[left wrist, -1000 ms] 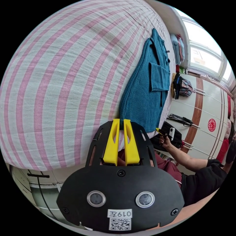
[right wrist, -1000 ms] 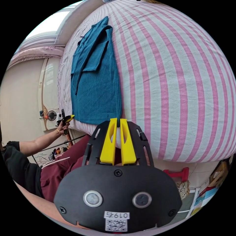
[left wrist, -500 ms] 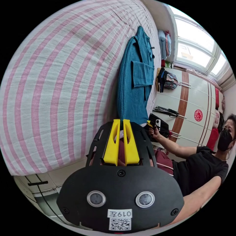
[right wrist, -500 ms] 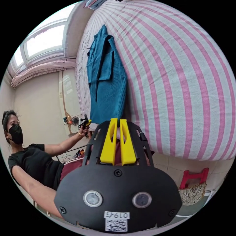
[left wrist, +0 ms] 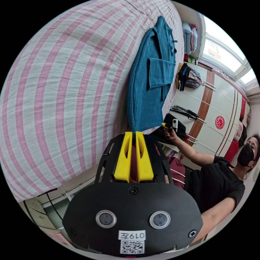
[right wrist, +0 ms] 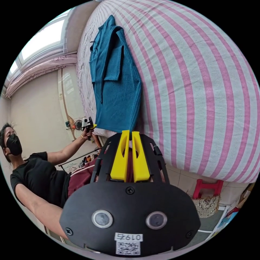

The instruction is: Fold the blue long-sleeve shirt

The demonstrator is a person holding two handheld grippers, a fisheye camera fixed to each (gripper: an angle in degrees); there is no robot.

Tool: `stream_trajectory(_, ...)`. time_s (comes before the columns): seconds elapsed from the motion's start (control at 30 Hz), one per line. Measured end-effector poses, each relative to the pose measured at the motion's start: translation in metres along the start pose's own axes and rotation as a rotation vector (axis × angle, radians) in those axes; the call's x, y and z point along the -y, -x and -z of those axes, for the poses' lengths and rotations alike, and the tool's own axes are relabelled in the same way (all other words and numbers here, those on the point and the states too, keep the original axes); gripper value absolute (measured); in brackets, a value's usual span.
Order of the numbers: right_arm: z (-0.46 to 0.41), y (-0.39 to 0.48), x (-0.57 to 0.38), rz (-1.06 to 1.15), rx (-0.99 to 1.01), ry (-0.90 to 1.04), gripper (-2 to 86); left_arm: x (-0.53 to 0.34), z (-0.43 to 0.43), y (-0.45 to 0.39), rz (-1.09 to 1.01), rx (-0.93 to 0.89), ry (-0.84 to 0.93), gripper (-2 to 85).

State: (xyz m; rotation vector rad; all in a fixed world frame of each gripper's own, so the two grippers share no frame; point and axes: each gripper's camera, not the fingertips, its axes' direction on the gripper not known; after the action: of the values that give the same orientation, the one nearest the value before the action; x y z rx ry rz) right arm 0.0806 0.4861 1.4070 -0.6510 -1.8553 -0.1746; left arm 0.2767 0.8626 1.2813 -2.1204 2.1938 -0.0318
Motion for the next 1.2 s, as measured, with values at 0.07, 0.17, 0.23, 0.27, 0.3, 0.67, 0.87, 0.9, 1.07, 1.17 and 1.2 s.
stream_trajectory(0.07,0.002,-0.005,0.008,0.005,0.055,-0.007,-0.7,0.004,0.012,-0.008,-0.022,-0.083,-0.014,2.0)
stream_trajectory(0.17,0.008,-0.013,0.018,0.007,0.154,0.000,-0.6,0.012,0.034,-0.021,-0.057,-0.267,-0.023,2.1)
stream_trajectory(0.23,0.016,-0.015,0.025,0.017,0.230,-0.026,-0.5,0.018,0.048,-0.031,-0.092,-0.342,-0.028,2.1)
stream_trajectory(0.27,0.022,-0.013,0.031,0.040,0.276,-0.050,-0.6,0.023,0.059,-0.039,-0.125,-0.397,-0.043,2.1)
stream_trajectory(0.3,0.026,-0.011,0.034,0.059,0.291,-0.067,-0.7,0.029,0.071,-0.048,-0.158,-0.443,-0.066,2.1)
stream_trajectory(0.67,0.095,0.046,0.167,0.230,0.530,-0.434,-0.7,0.147,0.194,-0.150,-0.384,-0.646,-0.423,2.5)
stream_trajectory(0.87,0.096,0.033,0.265,0.056,0.609,-0.552,-0.8,0.241,0.233,-0.162,-0.211,-0.736,-0.595,2.2)
stream_trajectory(0.9,0.094,0.031,0.274,0.037,0.609,-0.557,-0.8,0.258,0.238,-0.161,-0.160,-0.731,-0.608,2.2)
stream_trajectory(1.07,0.090,0.024,0.333,-0.051,0.646,-0.596,-0.7,0.312,0.260,-0.171,-0.057,-0.735,-0.624,2.1)
stream_trajectory(1.17,0.089,0.022,0.356,-0.099,0.663,-0.603,-0.7,0.336,0.279,-0.174,0.016,-0.753,-0.645,2.0)
stream_trajectory(1.2,0.089,0.022,0.361,-0.110,0.666,-0.606,-0.7,0.345,0.285,-0.175,0.039,-0.767,-0.652,2.0)
